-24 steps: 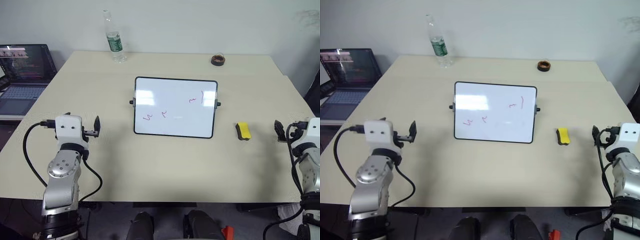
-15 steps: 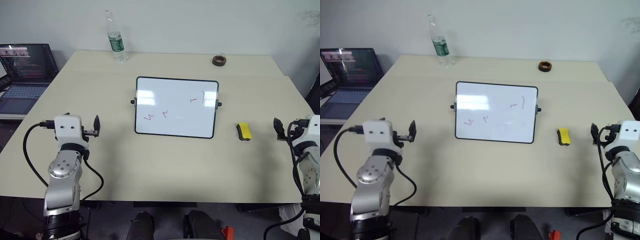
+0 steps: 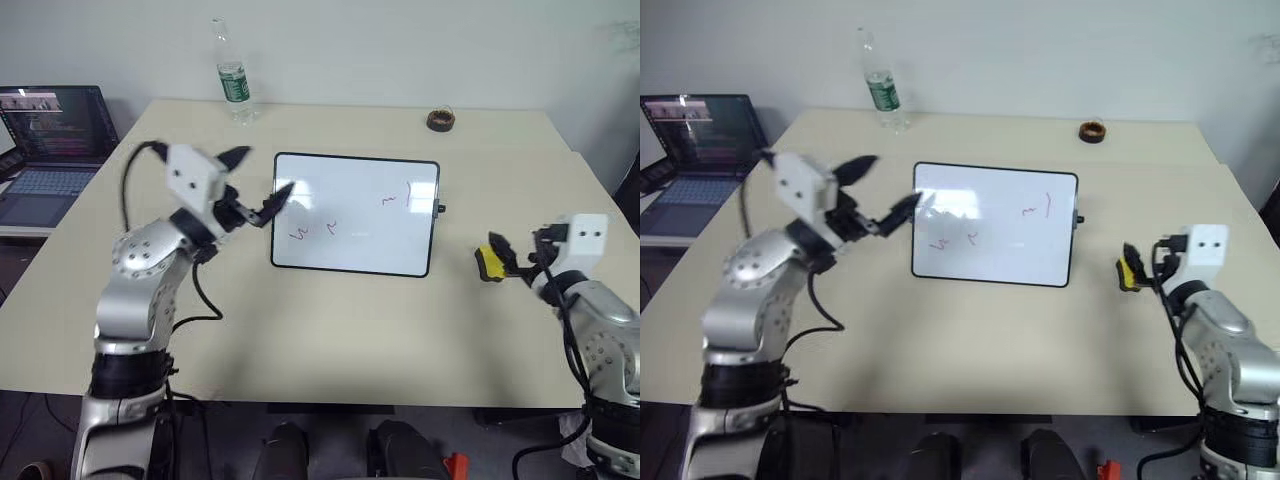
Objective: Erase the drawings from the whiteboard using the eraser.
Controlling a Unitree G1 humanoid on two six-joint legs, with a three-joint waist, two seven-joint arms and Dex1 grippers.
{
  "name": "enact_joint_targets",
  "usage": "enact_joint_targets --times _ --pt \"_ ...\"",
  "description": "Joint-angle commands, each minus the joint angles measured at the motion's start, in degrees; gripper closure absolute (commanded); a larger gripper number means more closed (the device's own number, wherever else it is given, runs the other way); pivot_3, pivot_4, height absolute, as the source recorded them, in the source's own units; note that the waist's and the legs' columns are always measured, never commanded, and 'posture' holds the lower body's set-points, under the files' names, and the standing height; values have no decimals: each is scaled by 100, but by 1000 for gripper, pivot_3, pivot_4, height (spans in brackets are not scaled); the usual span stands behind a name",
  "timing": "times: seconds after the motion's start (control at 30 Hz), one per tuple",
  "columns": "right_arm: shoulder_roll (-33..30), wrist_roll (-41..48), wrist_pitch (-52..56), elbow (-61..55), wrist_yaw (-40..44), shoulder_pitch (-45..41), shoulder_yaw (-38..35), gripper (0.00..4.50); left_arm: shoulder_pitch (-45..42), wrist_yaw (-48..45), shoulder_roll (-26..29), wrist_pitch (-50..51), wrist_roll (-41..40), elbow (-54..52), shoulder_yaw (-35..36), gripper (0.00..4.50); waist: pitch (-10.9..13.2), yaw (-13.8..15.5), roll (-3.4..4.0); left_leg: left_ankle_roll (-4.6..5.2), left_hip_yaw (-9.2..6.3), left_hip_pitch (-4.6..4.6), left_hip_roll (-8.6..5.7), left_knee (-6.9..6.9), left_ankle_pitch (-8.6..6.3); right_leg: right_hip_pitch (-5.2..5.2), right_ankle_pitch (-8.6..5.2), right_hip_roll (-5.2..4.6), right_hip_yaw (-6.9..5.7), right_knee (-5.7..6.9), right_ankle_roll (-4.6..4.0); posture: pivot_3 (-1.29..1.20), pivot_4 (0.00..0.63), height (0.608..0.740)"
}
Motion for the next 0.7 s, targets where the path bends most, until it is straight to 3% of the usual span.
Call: enact_joint_targets --times 0.03,0.27,0.6,0.7 --pt "104 -245 79 -127 -275 -185 125 39 -432 -869 -18 -29 -229 282 -362 0 1 -10 2 0 0 -1 0 -1 0 -1 0 1 -1 0 0 0 150 740" --pt "359 -912 -711 1007 -274 -338 507 39 -770 -1380 -201 -426 16 862 -692 0 6 -20 8 3 1 -10 0 0 0 -11 -4 4 2 -1 5 0 150 740" --pt "543 -1221 -1230 1620 -220 -437 458 39 -522 -1561 -76 -596 101 882 -634 0 13 -21 18 3 4 -21 3 -1 0 -24 -5 1 5 1 6 0 150 740" --pt "605 -1298 -1344 1767 -353 -513 376 628 -408 -1583 -4 -649 129 862 -601 0 14 -24 21 3 5 -20 2 0 0 -25 -5 1 5 2 6 0 150 740"
